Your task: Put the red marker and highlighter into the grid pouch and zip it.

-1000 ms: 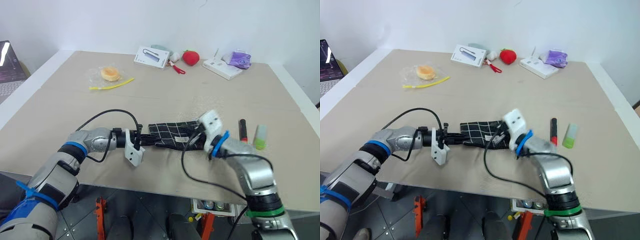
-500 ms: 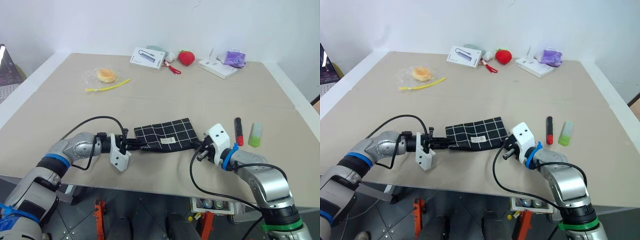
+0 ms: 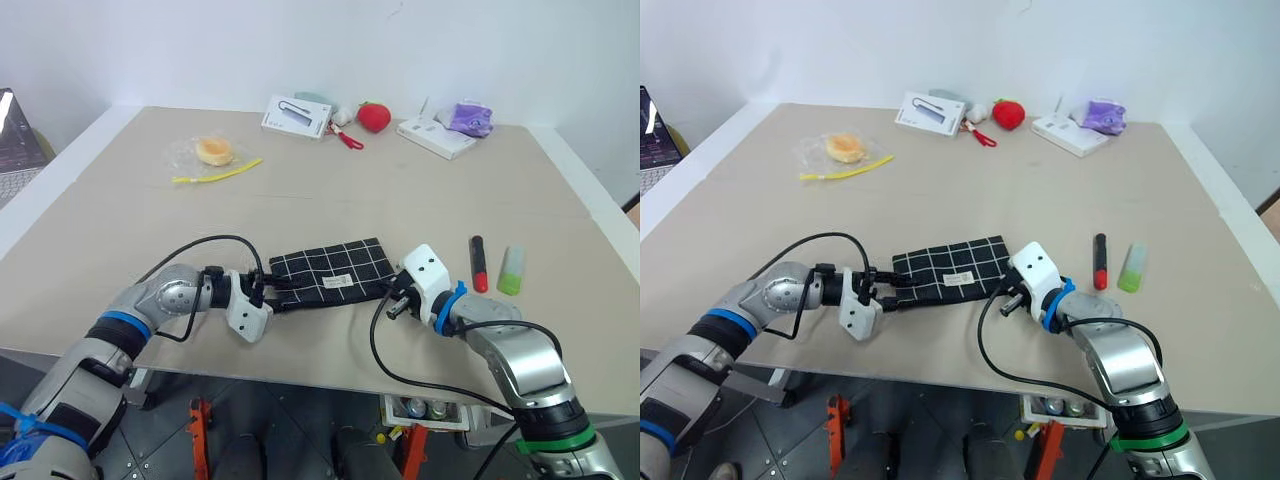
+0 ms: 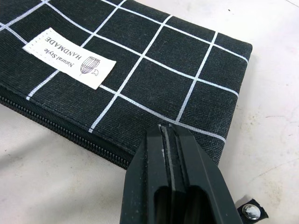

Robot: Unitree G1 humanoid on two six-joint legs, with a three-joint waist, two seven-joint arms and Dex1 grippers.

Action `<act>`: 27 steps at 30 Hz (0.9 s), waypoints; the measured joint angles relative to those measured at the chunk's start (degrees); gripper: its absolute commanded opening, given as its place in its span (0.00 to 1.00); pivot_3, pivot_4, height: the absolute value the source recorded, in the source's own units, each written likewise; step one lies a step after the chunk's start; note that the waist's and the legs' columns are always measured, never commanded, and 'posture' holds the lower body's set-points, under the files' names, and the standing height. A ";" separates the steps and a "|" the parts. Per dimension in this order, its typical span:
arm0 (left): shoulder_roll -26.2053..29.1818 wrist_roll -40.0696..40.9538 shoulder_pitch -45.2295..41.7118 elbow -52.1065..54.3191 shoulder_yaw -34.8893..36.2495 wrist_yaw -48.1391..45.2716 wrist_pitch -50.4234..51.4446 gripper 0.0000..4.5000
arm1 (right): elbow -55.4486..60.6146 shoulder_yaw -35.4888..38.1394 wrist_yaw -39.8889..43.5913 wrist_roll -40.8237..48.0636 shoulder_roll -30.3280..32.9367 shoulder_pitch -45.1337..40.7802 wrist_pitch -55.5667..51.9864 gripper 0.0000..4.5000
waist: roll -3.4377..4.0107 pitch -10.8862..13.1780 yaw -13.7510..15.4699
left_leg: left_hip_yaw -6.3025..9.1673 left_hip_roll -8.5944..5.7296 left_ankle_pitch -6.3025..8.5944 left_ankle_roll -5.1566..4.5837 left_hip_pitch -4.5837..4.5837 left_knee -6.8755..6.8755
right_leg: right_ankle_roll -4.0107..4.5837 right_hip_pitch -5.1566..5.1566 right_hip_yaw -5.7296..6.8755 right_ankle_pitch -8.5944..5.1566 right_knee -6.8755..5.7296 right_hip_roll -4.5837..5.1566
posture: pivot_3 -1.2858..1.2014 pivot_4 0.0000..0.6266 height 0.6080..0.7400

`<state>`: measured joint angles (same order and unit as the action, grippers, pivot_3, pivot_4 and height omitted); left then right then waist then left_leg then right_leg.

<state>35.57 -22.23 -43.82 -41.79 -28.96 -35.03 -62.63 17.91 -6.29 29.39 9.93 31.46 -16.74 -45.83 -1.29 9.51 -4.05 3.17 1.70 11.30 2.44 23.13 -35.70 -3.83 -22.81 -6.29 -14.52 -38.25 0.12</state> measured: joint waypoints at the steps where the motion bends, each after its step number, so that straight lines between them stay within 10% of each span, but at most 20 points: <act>1: -0.57 -0.30 -0.47 -0.35 0.14 0.29 -0.01 0.88 | -0.16 0.00 -0.04 -0.10 -0.02 -0.08 -0.01 0.00 | 0.01 -0.02 0.01 | 0.00 -0.02 0.00 0.00 -0.02 -0.03 | -0.01 0.04 0.00 0.01 0.00 0.02 | 0.52 0.24 0.95; 10: -7.71 -5.18 -4.28 -6.65 -0.13 5.62 -1.93 0.98 | -0.93 -0.04 -0.92 -0.75 -0.98 -0.72 -0.27 0.00 | -0.02 -0.05 0.28 | 0.01 -0.10 -0.01 -0.02 -0.09 -0.21 | -0.12 0.33 -0.05 0.08 0.15 0.06 | 0.52 0.24 0.95; 19: -9.34 -8.07 -6.61 -10.50 -1.50 7.74 -3.54 0.00 | -0.85 -0.01 -1.02 -0.87 -1.01 -0.75 -0.55 0.00 | 0.00 -0.07 0.78 | 0.01 -0.10 -0.01 -0.02 -0.12 -0.17 | -0.12 0.32 -0.06 0.08 0.15 0.06 | 0.52 0.24 0.95; 27: -7.81 -5.72 -5.39 -8.21 -1.29 6.42 -3.17 0.00 | -0.58 -0.02 -0.93 -0.75 -1.09 -0.58 -0.10 0.00 | 0.03 -0.08 0.55 | 0.02 -0.03 -0.01 -0.01 -0.16 0.08 | -0.06 0.21 -0.05 0.04 0.15 -0.01 | 0.52 0.24 0.95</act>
<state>27.76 -27.95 -49.21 -49.99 -30.25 -28.62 -65.80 17.33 -6.31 28.46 9.17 30.36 -17.32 -45.94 -1.26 9.43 -3.50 3.19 1.67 11.29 2.43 22.97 -35.62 -3.90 -22.60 -6.35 -14.49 -38.10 0.11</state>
